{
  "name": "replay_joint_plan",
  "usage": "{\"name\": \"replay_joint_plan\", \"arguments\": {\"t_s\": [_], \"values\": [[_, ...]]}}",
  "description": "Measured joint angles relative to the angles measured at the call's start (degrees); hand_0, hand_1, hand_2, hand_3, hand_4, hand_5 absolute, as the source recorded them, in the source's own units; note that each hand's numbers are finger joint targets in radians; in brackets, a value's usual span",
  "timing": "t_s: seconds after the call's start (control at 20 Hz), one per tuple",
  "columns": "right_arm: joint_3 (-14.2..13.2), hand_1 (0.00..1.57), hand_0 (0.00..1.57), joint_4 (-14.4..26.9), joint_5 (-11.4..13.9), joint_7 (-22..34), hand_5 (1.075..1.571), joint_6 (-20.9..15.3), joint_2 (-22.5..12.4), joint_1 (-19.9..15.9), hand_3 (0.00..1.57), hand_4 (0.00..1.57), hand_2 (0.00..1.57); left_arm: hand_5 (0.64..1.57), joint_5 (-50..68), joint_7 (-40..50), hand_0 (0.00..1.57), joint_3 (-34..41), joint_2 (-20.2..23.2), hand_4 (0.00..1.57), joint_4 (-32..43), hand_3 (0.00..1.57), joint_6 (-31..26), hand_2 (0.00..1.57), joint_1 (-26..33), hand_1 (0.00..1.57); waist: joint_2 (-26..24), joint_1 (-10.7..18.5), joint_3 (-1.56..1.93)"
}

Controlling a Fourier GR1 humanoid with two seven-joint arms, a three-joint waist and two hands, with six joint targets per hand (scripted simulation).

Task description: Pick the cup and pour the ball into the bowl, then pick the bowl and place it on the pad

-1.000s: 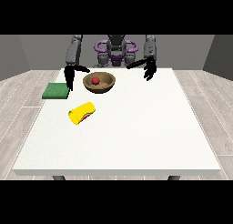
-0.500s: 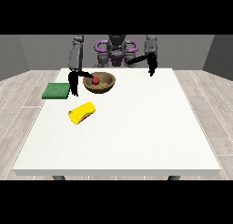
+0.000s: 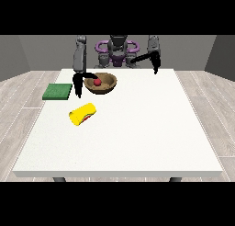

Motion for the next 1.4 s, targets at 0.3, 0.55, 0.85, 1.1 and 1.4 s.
{"name": "replay_joint_plan", "arguments": {"t_s": [0.3, 0.55, 0.85, 1.1, 1.4], "values": [[2.6, 0.0, 0.0, -0.9, -0.1, 7.7, 1.551, -3.8, 4.0, -3.0, 0.0, 0.38, 0.0, 1.564, 1.6, -0.9, 0.0, 2.8, 2.4, 0.0, 3.3, 0.0, -1.0, 0.0, 1.6, 0.0, -3.2, -2.0, 0.92], [2.4, 1.57, 1.57, 1.0, -0.3, 7.5, 1.57, -5.7, 4.7, -3.1, 0.82, 0.66, 1.57, 1.567, 2.1, -0.7, 0.0, 2.3, 2.7, 0.0, 1.2, 0.0, -2.1, 0.0, 2.4, 0.0, -2.7, -0.7, 0.81], [3.9, 1.57, 1.57, 1.7, 3.7, 9.0, 1.551, -12.3, 1.8, -2.3, 1.57, 1.03, 1.57, 1.569, 2.4, -0.8, 0.0, 2.2, 3.0, 0.0, 0.1, 0.0, -2.6, 0.0, 2.3, 0.0, -3.2, 1.0, 0.0], [5.9, 1.57, 1.57, 2.1, 6.0, 16.4, 1.554, -16.7, 1.7, -3.7, 1.57, 1.02, 1.57, 1.57, 3.8, -1.3, 0.0, 3.9, 4.1, 0.0, 1.8, 0.0, -3.4, 0.0, 3.8, 0.0, -5.2, -0.2, 0.51], [8.2, 1.57, 1.57, -0.2, 7.0, 27.6, 1.553, -17.6, 1.1, -6.0, 1.57, 1.05, 1.57, 1.571, 5.1, -2.7, 0.0, 6.4, 5.7, 0.0, 5.0, 0.0, -3.1, 0.0, 5.6, 0.0, -8.1, -4.1, 1.11]]}}
